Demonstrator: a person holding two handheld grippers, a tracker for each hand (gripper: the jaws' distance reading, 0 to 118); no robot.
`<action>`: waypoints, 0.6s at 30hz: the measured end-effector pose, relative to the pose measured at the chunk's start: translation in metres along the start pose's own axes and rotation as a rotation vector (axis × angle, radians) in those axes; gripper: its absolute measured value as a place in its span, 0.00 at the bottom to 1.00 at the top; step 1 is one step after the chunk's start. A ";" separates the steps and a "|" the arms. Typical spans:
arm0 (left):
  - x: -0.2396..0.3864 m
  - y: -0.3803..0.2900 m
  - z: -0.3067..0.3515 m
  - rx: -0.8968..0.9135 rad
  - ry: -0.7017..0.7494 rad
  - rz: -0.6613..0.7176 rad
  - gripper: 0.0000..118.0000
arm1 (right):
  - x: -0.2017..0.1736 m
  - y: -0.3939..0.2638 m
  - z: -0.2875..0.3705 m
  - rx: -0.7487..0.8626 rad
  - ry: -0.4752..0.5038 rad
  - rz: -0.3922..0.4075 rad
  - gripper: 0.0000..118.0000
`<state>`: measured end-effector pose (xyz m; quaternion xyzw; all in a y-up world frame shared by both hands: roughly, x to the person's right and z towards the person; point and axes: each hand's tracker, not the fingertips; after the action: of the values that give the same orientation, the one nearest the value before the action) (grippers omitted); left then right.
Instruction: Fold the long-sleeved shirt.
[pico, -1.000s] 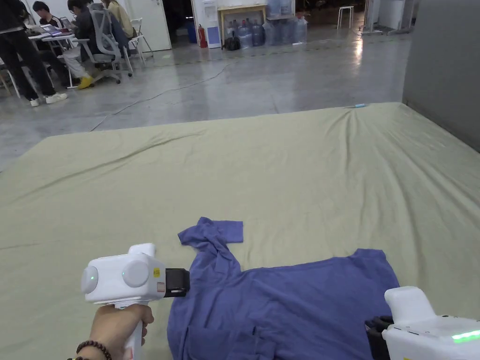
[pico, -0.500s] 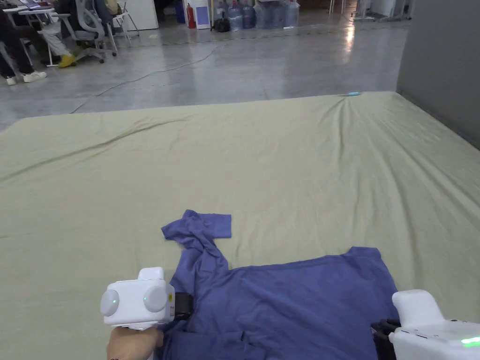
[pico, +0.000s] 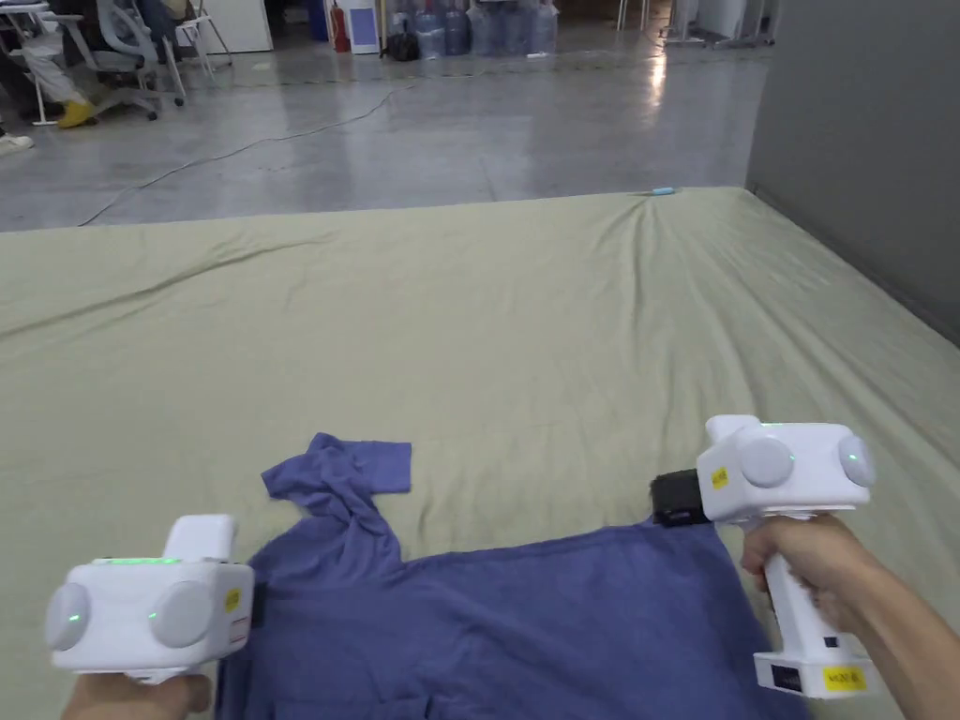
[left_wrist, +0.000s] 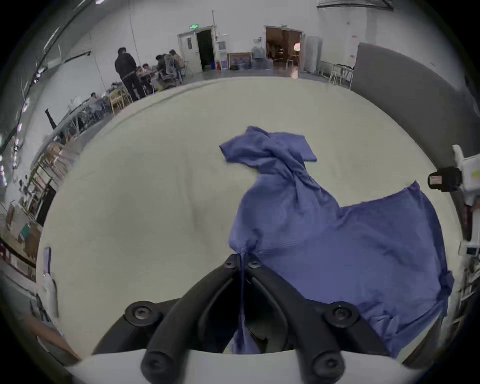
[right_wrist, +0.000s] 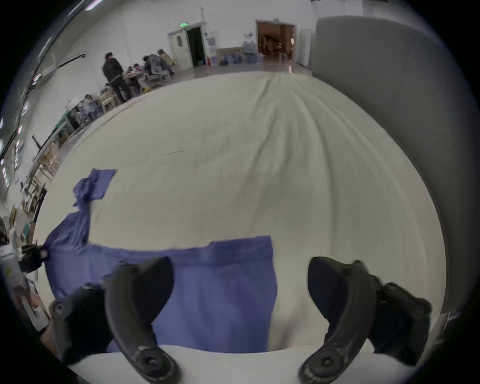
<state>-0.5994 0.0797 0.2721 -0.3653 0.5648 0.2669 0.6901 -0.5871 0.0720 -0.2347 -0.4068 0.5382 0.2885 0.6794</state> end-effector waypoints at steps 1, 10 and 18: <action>-0.007 0.002 0.003 0.001 -0.003 0.006 0.00 | 0.002 0.004 -0.006 0.011 -0.003 0.002 0.88; 0.000 0.004 0.012 -0.003 -0.017 -0.013 0.00 | -0.009 -0.006 -0.048 -0.125 -0.054 0.069 0.44; 0.004 0.008 0.026 0.049 -0.063 0.012 0.00 | -0.024 -0.002 -0.012 -0.063 -0.095 0.193 0.00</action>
<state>-0.5891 0.1052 0.2695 -0.3361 0.5515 0.2684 0.7147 -0.5977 0.0616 -0.2123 -0.3600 0.5327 0.3884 0.6602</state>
